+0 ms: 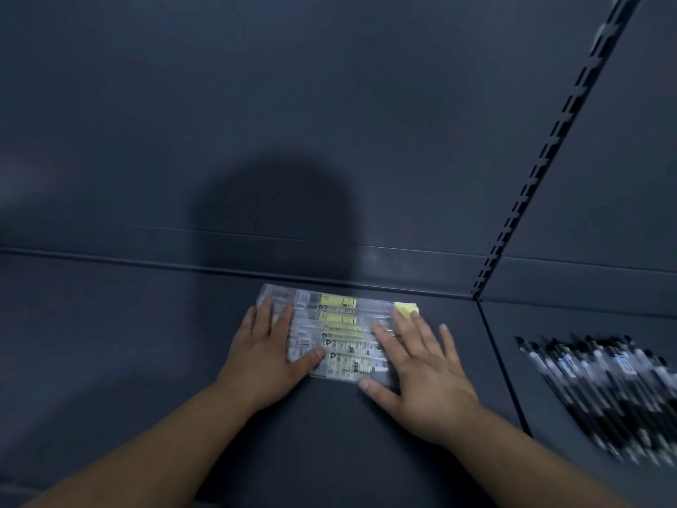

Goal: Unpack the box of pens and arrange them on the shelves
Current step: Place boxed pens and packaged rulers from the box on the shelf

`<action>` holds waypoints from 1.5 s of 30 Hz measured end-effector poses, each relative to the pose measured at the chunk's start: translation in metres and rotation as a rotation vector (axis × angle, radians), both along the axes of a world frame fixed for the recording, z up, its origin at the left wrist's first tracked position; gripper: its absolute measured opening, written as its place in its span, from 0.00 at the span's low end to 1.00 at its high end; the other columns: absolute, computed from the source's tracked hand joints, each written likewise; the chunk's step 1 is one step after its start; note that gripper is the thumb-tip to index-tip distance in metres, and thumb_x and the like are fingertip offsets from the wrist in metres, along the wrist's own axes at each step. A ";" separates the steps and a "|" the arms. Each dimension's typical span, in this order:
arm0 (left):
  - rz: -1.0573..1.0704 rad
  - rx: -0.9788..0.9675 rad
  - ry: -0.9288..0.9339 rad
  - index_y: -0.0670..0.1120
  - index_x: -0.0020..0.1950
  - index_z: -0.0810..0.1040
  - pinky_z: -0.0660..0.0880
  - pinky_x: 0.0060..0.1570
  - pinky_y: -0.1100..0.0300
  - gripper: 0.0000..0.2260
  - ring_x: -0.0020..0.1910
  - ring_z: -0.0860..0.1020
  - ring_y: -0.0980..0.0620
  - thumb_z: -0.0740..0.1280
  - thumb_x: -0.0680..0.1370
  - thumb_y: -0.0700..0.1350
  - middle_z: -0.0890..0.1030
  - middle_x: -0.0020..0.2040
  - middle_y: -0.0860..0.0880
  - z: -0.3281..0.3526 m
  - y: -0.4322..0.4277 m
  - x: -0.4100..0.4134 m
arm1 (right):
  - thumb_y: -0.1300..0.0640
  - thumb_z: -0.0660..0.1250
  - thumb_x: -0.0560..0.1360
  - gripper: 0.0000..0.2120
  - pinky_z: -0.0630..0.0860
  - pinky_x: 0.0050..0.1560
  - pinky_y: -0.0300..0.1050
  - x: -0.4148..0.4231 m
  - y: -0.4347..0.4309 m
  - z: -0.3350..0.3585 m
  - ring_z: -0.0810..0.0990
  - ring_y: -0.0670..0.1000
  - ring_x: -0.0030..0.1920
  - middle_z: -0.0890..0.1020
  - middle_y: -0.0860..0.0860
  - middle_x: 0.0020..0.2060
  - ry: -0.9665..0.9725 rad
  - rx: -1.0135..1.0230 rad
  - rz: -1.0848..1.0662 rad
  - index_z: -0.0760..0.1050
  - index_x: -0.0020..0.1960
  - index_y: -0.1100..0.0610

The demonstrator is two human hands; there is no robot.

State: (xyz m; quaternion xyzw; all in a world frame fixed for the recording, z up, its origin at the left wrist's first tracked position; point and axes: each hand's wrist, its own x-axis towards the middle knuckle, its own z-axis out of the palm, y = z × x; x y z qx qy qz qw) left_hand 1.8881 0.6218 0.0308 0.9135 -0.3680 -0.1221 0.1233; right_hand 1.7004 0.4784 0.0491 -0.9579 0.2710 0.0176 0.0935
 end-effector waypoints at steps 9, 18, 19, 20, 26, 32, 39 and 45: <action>-0.041 0.012 0.020 0.54 0.78 0.37 0.39 0.74 0.54 0.42 0.76 0.35 0.48 0.52 0.73 0.72 0.34 0.77 0.49 0.000 -0.012 -0.026 | 0.34 0.46 0.78 0.31 0.35 0.76 0.50 -0.007 -0.016 -0.013 0.34 0.47 0.77 0.36 0.43 0.77 0.006 0.061 -0.041 0.39 0.77 0.39; 0.240 -0.083 0.085 0.54 0.78 0.43 0.46 0.75 0.52 0.45 0.77 0.43 0.46 0.59 0.70 0.72 0.40 0.79 0.46 0.009 -0.009 -0.006 | 0.26 0.52 0.72 0.42 0.37 0.77 0.51 0.001 -0.008 -0.006 0.33 0.52 0.77 0.35 0.44 0.77 -0.026 0.167 0.006 0.39 0.78 0.40; 0.265 -0.116 0.100 0.54 0.78 0.43 0.47 0.76 0.52 0.46 0.78 0.45 0.46 0.60 0.69 0.72 0.42 0.79 0.46 0.010 -0.010 -0.001 | 0.24 0.53 0.69 0.45 0.37 0.76 0.52 0.000 -0.011 -0.005 0.33 0.52 0.77 0.34 0.45 0.77 -0.035 0.167 -0.017 0.39 0.78 0.40; 0.279 -0.128 0.104 0.54 0.78 0.43 0.48 0.76 0.51 0.46 0.78 0.45 0.46 0.60 0.69 0.73 0.45 0.79 0.46 0.010 -0.012 0.004 | 0.23 0.54 0.67 0.48 0.37 0.76 0.52 -0.002 -0.017 -0.005 0.32 0.53 0.76 0.33 0.45 0.77 -0.036 0.169 -0.040 0.38 0.78 0.40; 0.230 -0.075 -0.023 0.52 0.79 0.47 0.48 0.75 0.49 0.47 0.77 0.50 0.51 0.55 0.68 0.76 0.53 0.79 0.50 -0.002 -0.025 0.008 | 0.21 0.52 0.66 0.50 0.35 0.76 0.51 -0.007 -0.027 -0.014 0.33 0.55 0.77 0.33 0.48 0.77 -0.026 0.176 -0.070 0.38 0.78 0.43; 0.197 -0.191 0.006 0.52 0.78 0.52 0.55 0.74 0.53 0.44 0.76 0.55 0.50 0.62 0.69 0.71 0.56 0.77 0.50 -0.001 -0.015 -0.007 | 0.23 0.50 0.69 0.47 0.33 0.75 0.56 -0.013 -0.017 -0.013 0.31 0.58 0.76 0.33 0.50 0.77 -0.011 0.146 -0.092 0.38 0.78 0.44; 0.292 -0.276 -0.070 0.52 0.75 0.63 0.56 0.74 0.57 0.32 0.75 0.57 0.49 0.63 0.75 0.63 0.56 0.78 0.49 0.010 0.047 -0.042 | 0.31 0.53 0.75 0.33 0.52 0.75 0.49 0.000 0.026 0.011 0.59 0.50 0.75 0.60 0.46 0.75 -0.196 0.068 0.230 0.58 0.75 0.45; 0.577 -0.346 -0.130 0.48 0.65 0.74 0.60 0.60 0.72 0.21 0.62 0.74 0.52 0.69 0.75 0.53 0.73 0.65 0.49 0.016 0.176 -0.095 | 0.40 0.58 0.79 0.23 0.69 0.59 0.41 0.021 0.107 0.016 0.72 0.46 0.64 0.71 0.43 0.67 -0.145 0.245 0.582 0.65 0.71 0.45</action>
